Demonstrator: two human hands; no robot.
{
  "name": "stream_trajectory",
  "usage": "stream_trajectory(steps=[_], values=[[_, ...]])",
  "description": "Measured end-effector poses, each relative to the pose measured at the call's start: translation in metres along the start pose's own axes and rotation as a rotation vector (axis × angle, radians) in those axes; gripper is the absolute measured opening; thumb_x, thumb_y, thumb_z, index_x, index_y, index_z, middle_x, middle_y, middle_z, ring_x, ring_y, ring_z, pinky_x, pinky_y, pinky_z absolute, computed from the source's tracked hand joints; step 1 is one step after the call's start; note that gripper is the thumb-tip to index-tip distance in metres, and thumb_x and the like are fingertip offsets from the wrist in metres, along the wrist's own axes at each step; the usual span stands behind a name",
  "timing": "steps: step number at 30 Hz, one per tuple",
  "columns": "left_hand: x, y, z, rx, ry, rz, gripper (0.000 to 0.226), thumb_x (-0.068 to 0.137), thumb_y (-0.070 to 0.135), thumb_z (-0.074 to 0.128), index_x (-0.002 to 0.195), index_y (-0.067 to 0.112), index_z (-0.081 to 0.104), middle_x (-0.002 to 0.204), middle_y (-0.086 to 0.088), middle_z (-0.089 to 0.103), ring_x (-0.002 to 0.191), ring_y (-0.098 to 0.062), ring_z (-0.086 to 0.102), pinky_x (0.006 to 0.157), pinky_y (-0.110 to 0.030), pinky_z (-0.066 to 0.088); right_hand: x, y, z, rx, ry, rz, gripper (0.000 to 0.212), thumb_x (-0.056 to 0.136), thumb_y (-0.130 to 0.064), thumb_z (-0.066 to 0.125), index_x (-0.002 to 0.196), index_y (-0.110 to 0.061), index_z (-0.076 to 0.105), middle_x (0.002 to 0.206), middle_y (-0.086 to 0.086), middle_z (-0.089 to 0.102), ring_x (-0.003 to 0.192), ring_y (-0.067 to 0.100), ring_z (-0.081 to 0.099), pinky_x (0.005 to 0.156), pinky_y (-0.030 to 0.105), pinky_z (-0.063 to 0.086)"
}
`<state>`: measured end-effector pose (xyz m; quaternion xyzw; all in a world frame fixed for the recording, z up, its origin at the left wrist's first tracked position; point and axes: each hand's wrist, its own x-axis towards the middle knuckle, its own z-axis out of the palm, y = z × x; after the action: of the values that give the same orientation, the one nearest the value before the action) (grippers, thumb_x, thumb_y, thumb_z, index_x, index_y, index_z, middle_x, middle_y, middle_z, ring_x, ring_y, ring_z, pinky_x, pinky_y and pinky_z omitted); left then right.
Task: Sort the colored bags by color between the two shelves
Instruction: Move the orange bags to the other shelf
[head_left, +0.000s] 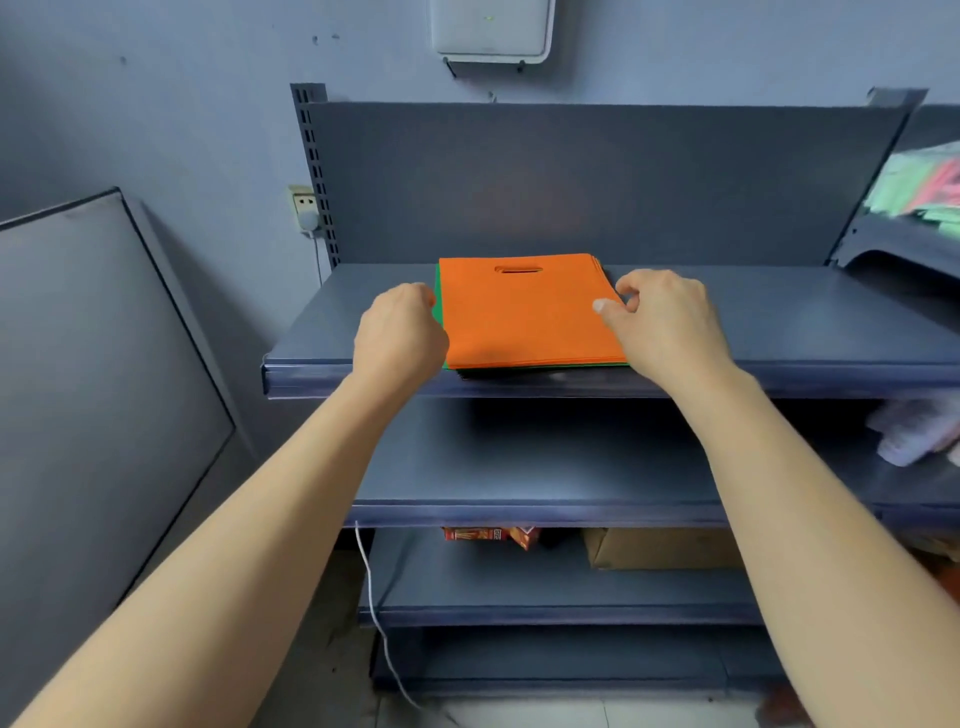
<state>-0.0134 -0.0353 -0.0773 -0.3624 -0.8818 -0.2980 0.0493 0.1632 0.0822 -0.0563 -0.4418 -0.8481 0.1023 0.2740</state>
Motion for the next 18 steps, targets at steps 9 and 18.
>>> stream_trajectory(steps=[9,18], values=[[0.038,0.002,0.043,0.016,-0.149,-0.124,0.021,0.086,0.010,0.050,0.107,0.009,0.055,0.098,-0.010,0.057,0.083,-0.028,0.047,0.070,-0.031,0.037,0.046,0.020,0.036,-0.020,-0.127,0.039,0.042,0.094,-0.041,0.052,0.118,-0.006,0.057,0.115,0.013,0.061,0.107,0.032,0.055,0.083,0.038,0.044],[0.060,0.031,0.070,0.145,-0.238,-0.206,0.032,0.086,0.026,0.058,0.066,0.011,0.038,0.087,-0.010,0.051,0.098,-0.034,0.052,0.068,-0.034,0.038,0.087,0.052,0.057,-0.150,-0.356,0.073,0.064,0.087,-0.059,0.051,0.124,-0.007,0.051,0.129,0.015,0.054,0.120,0.036,0.046,0.096,0.042,0.039]])
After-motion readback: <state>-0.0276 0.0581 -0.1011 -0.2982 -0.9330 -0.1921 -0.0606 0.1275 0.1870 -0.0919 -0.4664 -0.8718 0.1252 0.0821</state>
